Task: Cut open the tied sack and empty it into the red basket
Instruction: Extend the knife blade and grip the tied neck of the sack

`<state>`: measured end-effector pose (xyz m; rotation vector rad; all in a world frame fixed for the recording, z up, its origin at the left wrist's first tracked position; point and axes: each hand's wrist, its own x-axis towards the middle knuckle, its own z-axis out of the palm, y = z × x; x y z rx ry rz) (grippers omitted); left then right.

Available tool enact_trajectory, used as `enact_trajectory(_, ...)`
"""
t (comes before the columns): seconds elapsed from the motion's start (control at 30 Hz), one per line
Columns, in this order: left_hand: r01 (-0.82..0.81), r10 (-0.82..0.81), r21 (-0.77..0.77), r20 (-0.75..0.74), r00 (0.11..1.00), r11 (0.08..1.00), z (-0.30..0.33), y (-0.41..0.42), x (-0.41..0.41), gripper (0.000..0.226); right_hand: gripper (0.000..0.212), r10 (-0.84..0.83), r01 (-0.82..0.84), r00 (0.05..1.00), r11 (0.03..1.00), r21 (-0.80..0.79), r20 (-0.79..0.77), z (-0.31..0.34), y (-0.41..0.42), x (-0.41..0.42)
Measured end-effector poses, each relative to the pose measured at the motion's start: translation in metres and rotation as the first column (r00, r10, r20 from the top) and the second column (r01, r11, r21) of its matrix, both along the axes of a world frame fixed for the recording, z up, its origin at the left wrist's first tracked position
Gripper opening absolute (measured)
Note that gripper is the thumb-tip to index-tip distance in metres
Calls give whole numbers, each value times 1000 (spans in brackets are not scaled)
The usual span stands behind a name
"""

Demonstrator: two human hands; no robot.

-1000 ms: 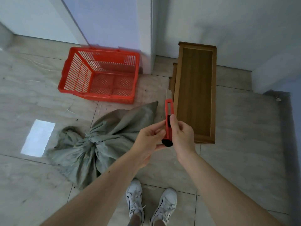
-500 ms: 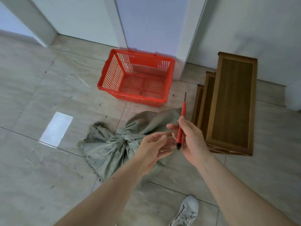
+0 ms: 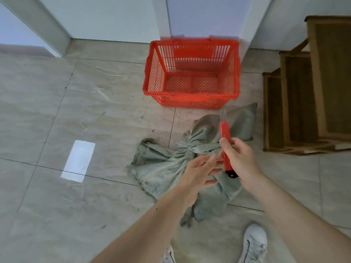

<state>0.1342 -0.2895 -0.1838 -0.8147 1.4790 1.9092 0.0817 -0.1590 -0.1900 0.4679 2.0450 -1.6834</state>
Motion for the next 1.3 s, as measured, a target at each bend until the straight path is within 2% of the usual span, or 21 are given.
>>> enact_trajectory(0.23, -34, 35, -43, 29, 999, 999, -80, -37, 35, 31, 20, 98, -99, 995, 993, 66, 11, -76, -41, 24)
enact_trajectory(0.37, -114, 112, 24, 77, 991, 993, -127, -38, 39, 32, 21, 192, -179, 978, 972, 149, -79, -118, -50, 22)
enact_trajectory(0.47, -181, 170, 73, 136, 976, 981, -158, -30, 29, 29, 27, 365, -263, 898, 893, 366, -245, -143, -50, 6)
enact_trajectory(0.53, -240, 231, 47, 150, 961, 970, -177, -27, 21, 46, 28, 494, -299, 805, 816, 496, -328, -158, -50, -8)
enact_trajectory(0.57, -269, 265, 12, 137, 954, 963, -187, -28, 17, 49, 28, 546, -322, 763, 786, 527, -347, -164, -52, -15)
enact_trajectory(0.63, -330, 334, -70, 57, 941, 941, -206, -28, 8, 36, 25, 620, -386, 711, 739, 552, -332, -178, -56, -27)
enact_trajectory(0.7, -377, 384, -189, -4, 923, 907, -223, -26, -1, 46, 23, 661, -434, 692, 702, 566, -290, -190, -60, -35)
enact_trajectory(0.77, -446, 453, -248, -29, 891, 860, -236, -26, -12, 68, 22, 667, -447, 691, 697, 560, -278, -198, -63, -44)
enact_trajectory(0.8, -497, 503, -237, -40, 864, 835, -240, -27, -19, 72, 21, 664, -442, 689, 703, 557, -291, -199, -65, -48)
enact_trajectory(0.93, -669, 658, -187, -128, 742, 719, -256, -32, -45, 59, 21, 646, -419, 677, 733, 536, -353, -208, -71, -61)
enact_trajectory(1.07, -745, 716, -91, -220, 663, 661, -257, -40, -65, 60, 24, 605, -361, 668, 772, 523, -434, -217, -78, -66)
enact_trajectory(1.13, -789, 756, 4, -291, 587, 614, -252, -48, -78, 53, 26, 496, -302, 707, 856, 420, -503, -216, -82, -68)
enact_trajectory(1.2, -816, 771, 69, -381, 511, 574, -244, -57, -87, 37, 28, 367, -250, 759, 927, 279, -537, -213, -86, -65)
enact_trajectory(1.3, -784, 734, 128, -469, 492, 607, -235, -68, -88, 22, 26, 268, -242, 812, 963, 120, -517, -206, -86, -52)
